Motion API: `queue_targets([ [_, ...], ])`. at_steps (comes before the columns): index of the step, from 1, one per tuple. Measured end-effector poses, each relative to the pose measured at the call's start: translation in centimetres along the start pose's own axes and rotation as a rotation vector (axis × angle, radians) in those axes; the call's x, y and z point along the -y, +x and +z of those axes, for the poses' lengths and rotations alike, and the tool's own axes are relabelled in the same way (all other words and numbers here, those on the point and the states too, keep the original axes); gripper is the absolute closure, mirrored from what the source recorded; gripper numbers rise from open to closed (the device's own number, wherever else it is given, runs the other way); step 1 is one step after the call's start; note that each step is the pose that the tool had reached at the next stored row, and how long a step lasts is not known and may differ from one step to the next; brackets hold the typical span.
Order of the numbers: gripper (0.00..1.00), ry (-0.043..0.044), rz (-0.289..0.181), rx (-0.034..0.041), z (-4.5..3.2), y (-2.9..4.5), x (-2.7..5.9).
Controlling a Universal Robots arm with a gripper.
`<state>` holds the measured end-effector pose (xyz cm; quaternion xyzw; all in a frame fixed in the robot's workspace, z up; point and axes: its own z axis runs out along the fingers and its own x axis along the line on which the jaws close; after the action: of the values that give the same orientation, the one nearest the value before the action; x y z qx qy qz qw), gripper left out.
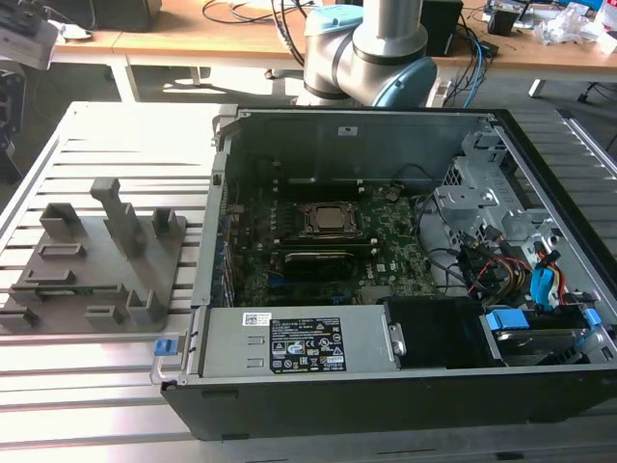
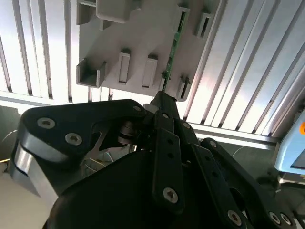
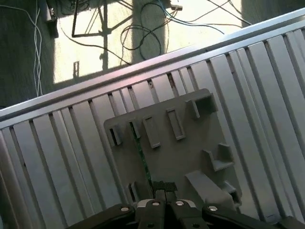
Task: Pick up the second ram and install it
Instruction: 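Pick up the second ram and move it above second insertion slot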
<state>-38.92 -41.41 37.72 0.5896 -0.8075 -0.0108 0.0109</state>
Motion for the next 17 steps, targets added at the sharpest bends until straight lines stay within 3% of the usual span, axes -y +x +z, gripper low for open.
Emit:
queue_targets([
  [2, 0.89, 0.0002, -0.040, -0.0012, 0.00, 0.00, 0.00],
  [7, 0.89, 0.0010, -0.204, -0.0062, 0.00, 0.00, 0.00],
  [12, 0.89, 0.0015, -0.300, -0.0091, 0.00, 0.00, 0.00],
  [13, 0.89, 0.0017, -0.332, -0.0101, 0.00, 0.00, 0.00],
  [15, 0.89, 0.0022, -0.440, -0.0134, 0.00, 0.00, 0.00],
  [17, 0.89, 0.0024, -0.497, -0.0151, 0.00, 0.00, 0.00],
])
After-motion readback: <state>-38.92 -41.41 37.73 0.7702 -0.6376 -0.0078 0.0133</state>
